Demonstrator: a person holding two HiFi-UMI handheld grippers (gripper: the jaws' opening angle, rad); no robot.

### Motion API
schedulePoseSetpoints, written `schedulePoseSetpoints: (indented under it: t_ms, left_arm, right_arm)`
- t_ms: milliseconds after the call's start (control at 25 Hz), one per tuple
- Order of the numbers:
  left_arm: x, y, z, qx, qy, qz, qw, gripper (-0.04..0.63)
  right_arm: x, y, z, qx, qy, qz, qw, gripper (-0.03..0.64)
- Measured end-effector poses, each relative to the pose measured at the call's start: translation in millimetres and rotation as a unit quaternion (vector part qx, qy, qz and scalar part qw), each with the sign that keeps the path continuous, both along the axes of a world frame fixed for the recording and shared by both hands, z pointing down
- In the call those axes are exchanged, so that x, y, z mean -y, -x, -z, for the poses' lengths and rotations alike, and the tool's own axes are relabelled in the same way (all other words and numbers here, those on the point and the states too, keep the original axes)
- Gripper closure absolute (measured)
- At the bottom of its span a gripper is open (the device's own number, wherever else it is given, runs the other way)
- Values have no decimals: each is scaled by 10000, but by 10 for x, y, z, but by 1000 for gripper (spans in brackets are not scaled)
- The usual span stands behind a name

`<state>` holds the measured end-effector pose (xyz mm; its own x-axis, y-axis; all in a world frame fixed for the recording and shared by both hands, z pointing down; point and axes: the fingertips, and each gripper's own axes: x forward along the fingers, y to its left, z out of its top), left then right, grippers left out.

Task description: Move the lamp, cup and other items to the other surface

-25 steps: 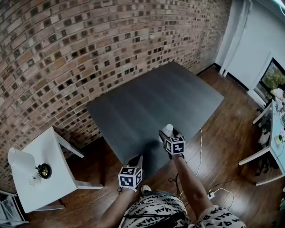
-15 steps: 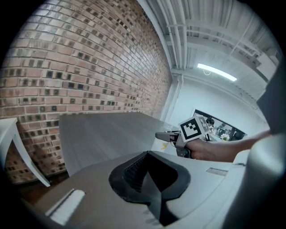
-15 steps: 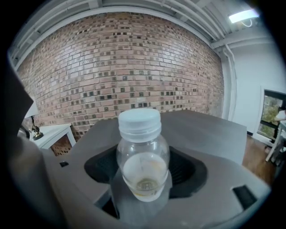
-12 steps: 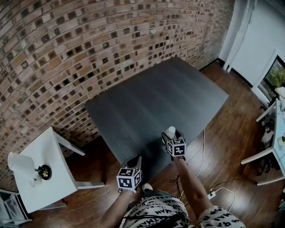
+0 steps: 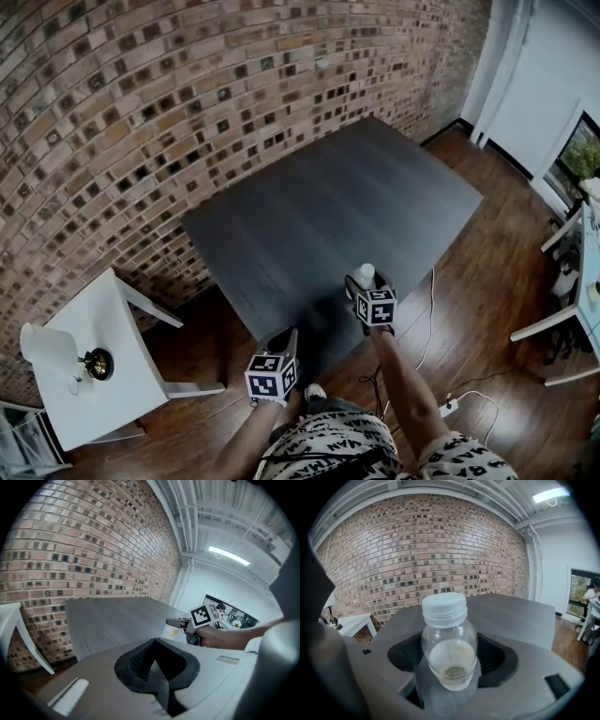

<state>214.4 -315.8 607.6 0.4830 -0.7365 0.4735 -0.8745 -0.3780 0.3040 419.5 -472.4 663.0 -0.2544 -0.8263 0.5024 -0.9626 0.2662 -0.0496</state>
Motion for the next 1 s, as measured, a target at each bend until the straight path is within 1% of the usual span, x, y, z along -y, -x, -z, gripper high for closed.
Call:
schedulePoseSetpoints:
  t_ms: [240,320,360,400,480,520,640,800,880,1000]
  left_arm:
    - [-18,58,13,-22,11,31,10000,595]
    - [-23,68,11,-31,14,28,10000,595]
    - [-26,74,12,-38,13,30,10000,595]
    - [-28,85,15,-47,7,42,10000,595]
    - [-31,128,29,-67,-15,106,9999,595]
    - [-33,158,38,-79,-28,149,9999,595]
    - [-54,285,86,-172,-81,277,9994,595]
    - [-131,598,186,-293,-197,563,9978,595]
    - [-194,804,226,-308,-252,774,9962,595]
    - [-321,1116,301,-292,-359,1054,9934,595]
  right_arm:
    - [27,-6,3,-32,54,4,10000,255]
    - [28,-4,18,-6,54,-17,10000,219]
    - [22,-10,32,3,48,-38,10000,215]
    - [7,-23,50,13,33,-71,10000,187]
    - [-66,-71,99,76,-10,-183,9998,184]
    - [-131,-98,121,135,-20,-252,9996,170]
    - [-416,-95,160,284,49,-342,9990,170]
    - [-863,238,252,411,211,-219,9987,172]
    - [-1048,524,337,499,221,-50,9985,173]
    - [-1208,1037,472,661,195,361,9970,172]
